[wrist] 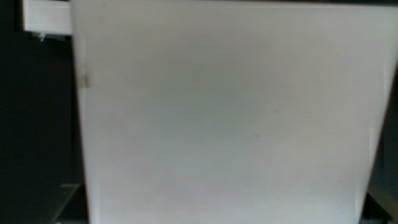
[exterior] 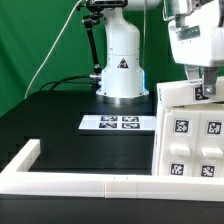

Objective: Assemble cabinet

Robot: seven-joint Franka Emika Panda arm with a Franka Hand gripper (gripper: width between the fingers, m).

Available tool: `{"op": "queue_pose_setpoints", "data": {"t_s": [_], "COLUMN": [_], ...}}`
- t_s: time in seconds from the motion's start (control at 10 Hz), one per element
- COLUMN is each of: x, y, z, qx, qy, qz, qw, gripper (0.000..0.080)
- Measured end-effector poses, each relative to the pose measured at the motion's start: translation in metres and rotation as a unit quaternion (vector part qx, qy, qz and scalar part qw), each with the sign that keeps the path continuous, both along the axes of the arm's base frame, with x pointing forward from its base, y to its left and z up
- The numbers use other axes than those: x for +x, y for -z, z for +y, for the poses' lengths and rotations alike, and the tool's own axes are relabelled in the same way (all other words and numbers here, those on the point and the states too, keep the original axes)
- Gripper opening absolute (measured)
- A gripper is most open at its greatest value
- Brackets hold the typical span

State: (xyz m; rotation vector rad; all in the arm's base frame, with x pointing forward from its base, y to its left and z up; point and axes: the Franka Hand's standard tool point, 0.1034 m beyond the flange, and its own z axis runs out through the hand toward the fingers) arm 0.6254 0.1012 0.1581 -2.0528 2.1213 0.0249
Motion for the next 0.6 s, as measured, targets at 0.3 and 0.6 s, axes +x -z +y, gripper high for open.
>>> {"op": "queue_pose_setpoints", "data": {"t_s": [0.3,0.6], "x": [-0.0003,-0.0001], "y": [0.0010,0.0012], "z": [-0.0015,-0.0005], "qx": [0.023,0.042], "qy": [0.103,0.171], "qz": [0.015,0.026], "qw": [0.994,0.984], "gripper": [0.0557,0.0557]}}
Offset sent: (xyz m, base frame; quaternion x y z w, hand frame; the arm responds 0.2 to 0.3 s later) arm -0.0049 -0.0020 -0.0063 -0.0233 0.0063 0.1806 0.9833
